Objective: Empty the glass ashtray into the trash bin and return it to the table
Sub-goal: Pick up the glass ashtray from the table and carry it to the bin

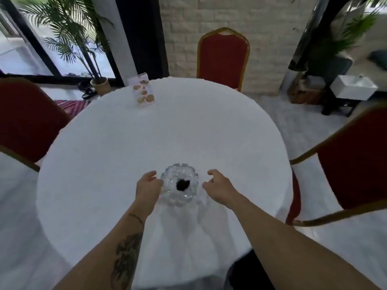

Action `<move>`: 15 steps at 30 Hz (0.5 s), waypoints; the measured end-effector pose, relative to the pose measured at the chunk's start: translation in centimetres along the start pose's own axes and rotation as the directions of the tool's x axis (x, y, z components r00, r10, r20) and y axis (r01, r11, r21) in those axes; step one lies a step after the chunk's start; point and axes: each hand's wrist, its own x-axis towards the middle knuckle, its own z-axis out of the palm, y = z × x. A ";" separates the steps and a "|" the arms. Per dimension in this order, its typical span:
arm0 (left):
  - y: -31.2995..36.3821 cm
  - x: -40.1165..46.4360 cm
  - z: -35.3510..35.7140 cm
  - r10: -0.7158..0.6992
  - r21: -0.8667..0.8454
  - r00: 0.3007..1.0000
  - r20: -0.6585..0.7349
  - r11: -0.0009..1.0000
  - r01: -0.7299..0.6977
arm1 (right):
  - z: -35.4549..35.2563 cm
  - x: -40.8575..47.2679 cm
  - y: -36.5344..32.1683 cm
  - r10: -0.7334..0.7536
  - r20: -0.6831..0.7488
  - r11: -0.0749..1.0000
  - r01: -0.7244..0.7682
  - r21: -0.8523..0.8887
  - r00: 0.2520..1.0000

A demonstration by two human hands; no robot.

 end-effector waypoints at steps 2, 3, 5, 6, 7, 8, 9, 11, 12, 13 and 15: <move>-0.4 0.5 0.9 0.007 0.045 1.000 -0.010 0.999 -0.006 | 0.4 1.3 0.3 0.029 0.029 0.999 -0.030 0.020 0.999; -0.9 0.7 1.2 0.009 0.069 1.000 -0.007 0.998 -0.008 | 0.8 1.9 0.5 0.048 0.047 0.998 -0.050 0.039 0.998; -1.4 0.9 1.8 0.010 0.110 1.000 -0.016 0.994 -0.008 | 1.6 2.7 0.5 0.075 0.067 0.991 -0.082 0.105 0.995; -1.5 0.9 1.9 0.017 0.150 0.999 -0.032 0.989 -0.012 | 1.9 2.9 0.3 0.087 0.077 0.986 -0.098 0.139 0.993; -1.5 1.1 2.2 0.037 0.191 0.998 -0.047 0.981 -0.027 | 2.2 3.3 0.3 0.090 0.091 0.981 -0.104 0.166 0.992; -1.3 1.0 2.4 0.050 0.229 0.997 -0.057 0.973 -0.036 | 2.4 3.4 0.1 0.084 0.103 0.979 -0.101 0.178 0.991; -1.4 1.1 2.6 0.072 0.274 0.995 -0.062 0.960 -0.053 | 2.7 3.7 0.2 0.079 0.112 0.978 -0.099 0.184 0.991; -1.2 1.1 2.9 0.104 0.341 0.992 -0.071 0.937 -0.074 | 3.3 4.0 0.2 0.072 0.093 0.979 -0.088 0.186 0.993; -1.2 0.9 3.0 0.104 0.354 0.992 -0.075 0.932 -0.071 | 3.5 3.9 0.2 0.070 0.087 0.981 -0.085 0.176 0.994; -1.2 0.9 3.1 0.103 0.353 0.991 -0.080 0.933 -0.068 | 3.7 4.1 0.5 0.066 0.080 0.982 -0.079 0.169 0.995; -1.5 0.3 3.1 0.097 0.313 0.992 -0.081 0.947 -0.068 | 3.7 3.5 0.9 0.065 0.079 0.979 -0.079 0.188 0.995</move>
